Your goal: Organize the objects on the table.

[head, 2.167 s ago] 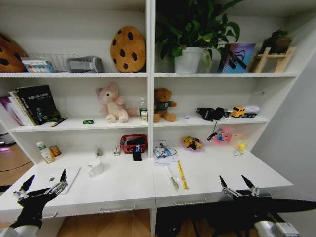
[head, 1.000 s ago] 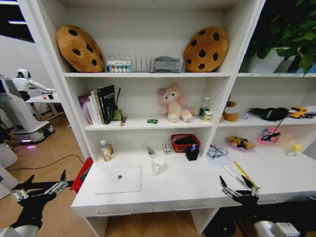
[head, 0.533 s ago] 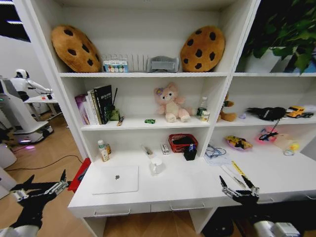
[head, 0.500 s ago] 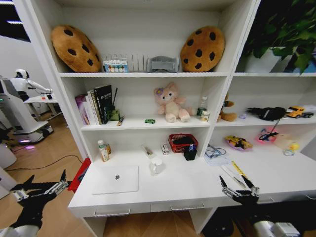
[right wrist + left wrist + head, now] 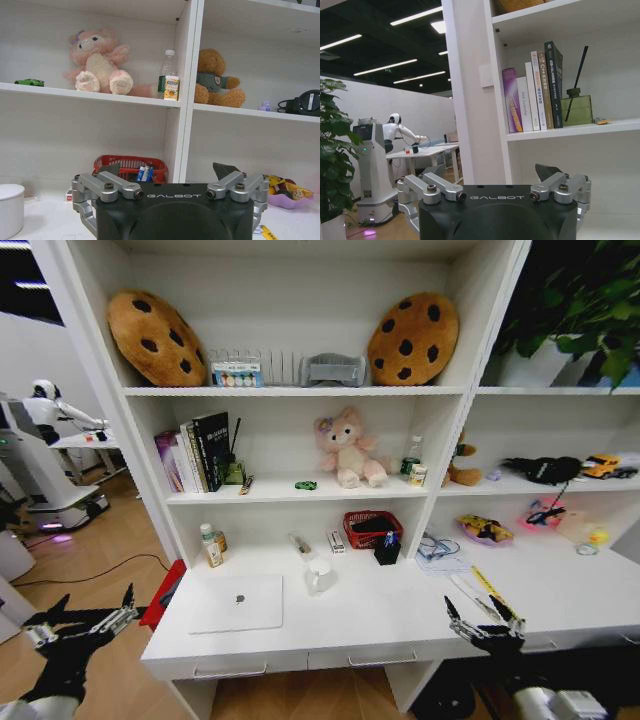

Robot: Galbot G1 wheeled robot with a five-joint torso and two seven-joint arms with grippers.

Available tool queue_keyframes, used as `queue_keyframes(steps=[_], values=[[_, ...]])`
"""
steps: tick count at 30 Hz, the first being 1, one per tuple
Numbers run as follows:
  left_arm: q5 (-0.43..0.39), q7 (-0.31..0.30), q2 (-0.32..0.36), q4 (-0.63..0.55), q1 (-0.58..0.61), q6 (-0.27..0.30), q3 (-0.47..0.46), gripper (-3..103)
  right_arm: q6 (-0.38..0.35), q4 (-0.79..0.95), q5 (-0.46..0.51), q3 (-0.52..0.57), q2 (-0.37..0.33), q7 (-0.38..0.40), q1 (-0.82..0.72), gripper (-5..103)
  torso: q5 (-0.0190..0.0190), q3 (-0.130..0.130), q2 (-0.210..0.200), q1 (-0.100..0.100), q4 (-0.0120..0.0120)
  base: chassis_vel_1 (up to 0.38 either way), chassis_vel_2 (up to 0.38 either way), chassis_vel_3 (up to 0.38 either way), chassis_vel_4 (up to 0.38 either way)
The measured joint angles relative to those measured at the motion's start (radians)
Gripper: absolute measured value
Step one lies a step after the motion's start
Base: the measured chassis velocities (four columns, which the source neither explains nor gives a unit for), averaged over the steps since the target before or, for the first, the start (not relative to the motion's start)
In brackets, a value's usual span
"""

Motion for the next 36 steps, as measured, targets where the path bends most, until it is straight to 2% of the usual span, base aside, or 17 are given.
queue_keyframes(steps=[36], values=[[0.000, 0.000, 0.000, 0.000, 0.000, 0.000, 0.000, 98, 0.000, 0.000, 0.000, 0.000, 0.000, 0.000, 0.000, 100, 0.0001, 0.000, 0.000, 0.000, 0.0000, 0.000, 0.000, 0.000, 0.000]])
